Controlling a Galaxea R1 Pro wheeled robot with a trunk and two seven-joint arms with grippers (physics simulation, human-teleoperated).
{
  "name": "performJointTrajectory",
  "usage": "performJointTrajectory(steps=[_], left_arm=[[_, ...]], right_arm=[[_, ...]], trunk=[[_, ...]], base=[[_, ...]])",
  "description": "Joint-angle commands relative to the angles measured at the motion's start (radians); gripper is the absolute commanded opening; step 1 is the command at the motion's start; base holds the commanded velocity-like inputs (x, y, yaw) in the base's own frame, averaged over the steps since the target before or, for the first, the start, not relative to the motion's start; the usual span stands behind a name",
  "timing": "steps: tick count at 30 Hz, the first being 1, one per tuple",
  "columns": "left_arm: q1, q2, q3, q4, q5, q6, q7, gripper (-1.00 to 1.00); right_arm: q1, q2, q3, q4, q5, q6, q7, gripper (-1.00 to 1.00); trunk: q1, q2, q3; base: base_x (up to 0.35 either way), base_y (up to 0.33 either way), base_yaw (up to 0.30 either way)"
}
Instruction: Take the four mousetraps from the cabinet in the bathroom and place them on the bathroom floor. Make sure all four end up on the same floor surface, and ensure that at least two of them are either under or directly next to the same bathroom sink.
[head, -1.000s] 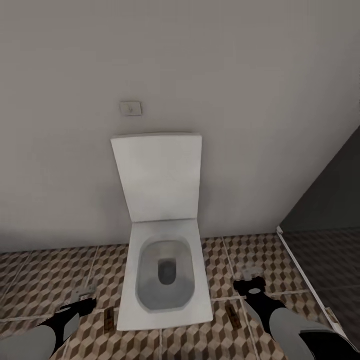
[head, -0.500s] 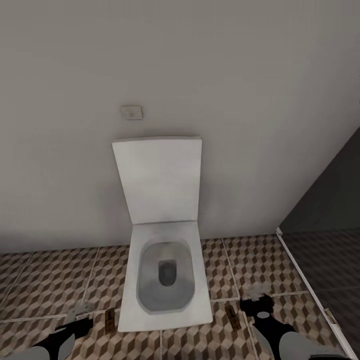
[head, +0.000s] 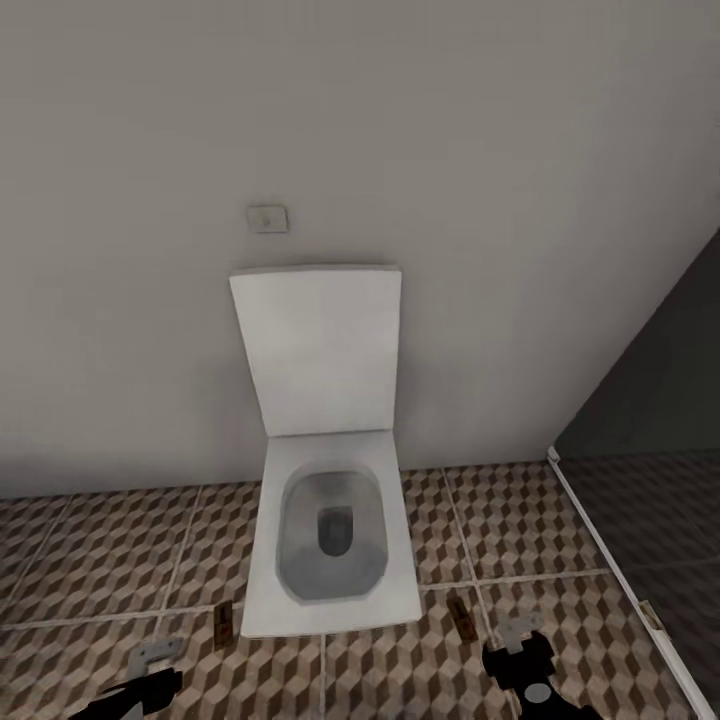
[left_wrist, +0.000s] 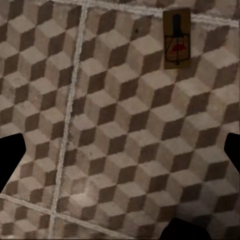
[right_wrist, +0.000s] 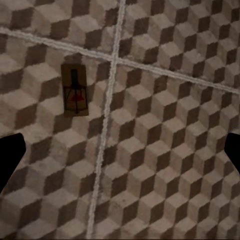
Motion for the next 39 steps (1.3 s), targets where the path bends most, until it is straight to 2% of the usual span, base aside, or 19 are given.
performJointTrajectory(steps=[1,11,31,39], left_arm=[[0.002,0.001,-0.008,-0.008,0.006,-0.004,0.005,1.00],[0.019,0.001,-0.008,-0.034,0.006,-0.004,0.005,1.00],[0.031,-0.002,-0.008,-0.037,0.006,-0.004,0.007,1.00],[0.033,-0.005,-0.008,-0.037,0.006,-0.004,0.007,1.00]], right_arm=[[0.008,0.000,0.002,0.001,0.012,-0.010,-0.005,1.00],[0.065,0.000,0.001,-0.002,0.034,-0.067,-0.010,1.00],[0.072,0.000,0.001,-0.001,0.035,-0.074,-0.014,1.00],[0.072,0.000,0.001,-0.001,0.035,-0.074,-0.014,1.00]], trunk=[[-0.001,0.000,-0.001],[-0.001,0.000,-0.001],[-0.001,0.000,-0.001],[-0.001,0.000,-0.001]], base=[[-0.296,-0.003,0.000],[-0.321,-0.001,0.000],[-0.331,0.000,0.000],[-0.109,0.000,0.000]])
